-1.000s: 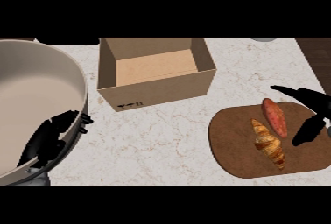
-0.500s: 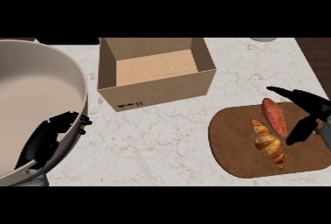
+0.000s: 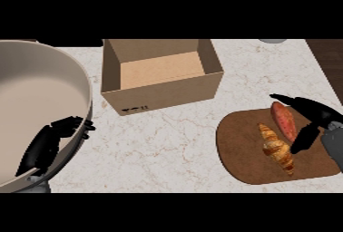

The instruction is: Pick the sweet potato from the cutting board and place it in the cardboard box

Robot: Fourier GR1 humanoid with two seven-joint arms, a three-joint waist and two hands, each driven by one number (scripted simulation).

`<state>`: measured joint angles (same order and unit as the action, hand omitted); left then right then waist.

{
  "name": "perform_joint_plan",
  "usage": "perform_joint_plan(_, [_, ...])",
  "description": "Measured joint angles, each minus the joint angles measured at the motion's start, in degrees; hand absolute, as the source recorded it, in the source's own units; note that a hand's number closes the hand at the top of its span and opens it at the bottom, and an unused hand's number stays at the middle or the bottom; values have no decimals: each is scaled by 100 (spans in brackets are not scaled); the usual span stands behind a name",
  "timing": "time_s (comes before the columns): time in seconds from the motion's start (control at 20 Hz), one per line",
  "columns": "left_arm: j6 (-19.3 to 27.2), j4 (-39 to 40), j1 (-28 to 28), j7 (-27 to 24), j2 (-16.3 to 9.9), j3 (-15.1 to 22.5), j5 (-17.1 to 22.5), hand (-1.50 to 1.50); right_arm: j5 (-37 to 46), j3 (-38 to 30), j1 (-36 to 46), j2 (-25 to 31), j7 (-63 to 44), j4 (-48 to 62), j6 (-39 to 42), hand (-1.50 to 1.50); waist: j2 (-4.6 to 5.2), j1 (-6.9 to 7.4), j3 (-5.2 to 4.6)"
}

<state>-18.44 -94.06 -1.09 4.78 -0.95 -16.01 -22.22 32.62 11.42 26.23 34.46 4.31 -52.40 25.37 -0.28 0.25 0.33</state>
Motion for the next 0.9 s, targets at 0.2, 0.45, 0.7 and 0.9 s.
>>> perform_joint_plan(0.2, [43,-58,12,24,-13,96,17,0,143,-22,64,-83,195,319,-7,150,6,24,-17])
perform_joint_plan(0.45, [16,-93,40,-8,-15,72,32,0,368,-80,-41,-91,457,306,-379,150,-6,1,-33])
perform_joint_plan(0.7, [-52,-60,-48,-34,13,-21,13,0,718,-174,119,-181,585,487,-1143,150,3,18,-17])
perform_joint_plan(0.9, [-86,-64,-139,-50,29,-71,54,0,896,-149,390,-235,927,540,-1449,150,39,97,-8])
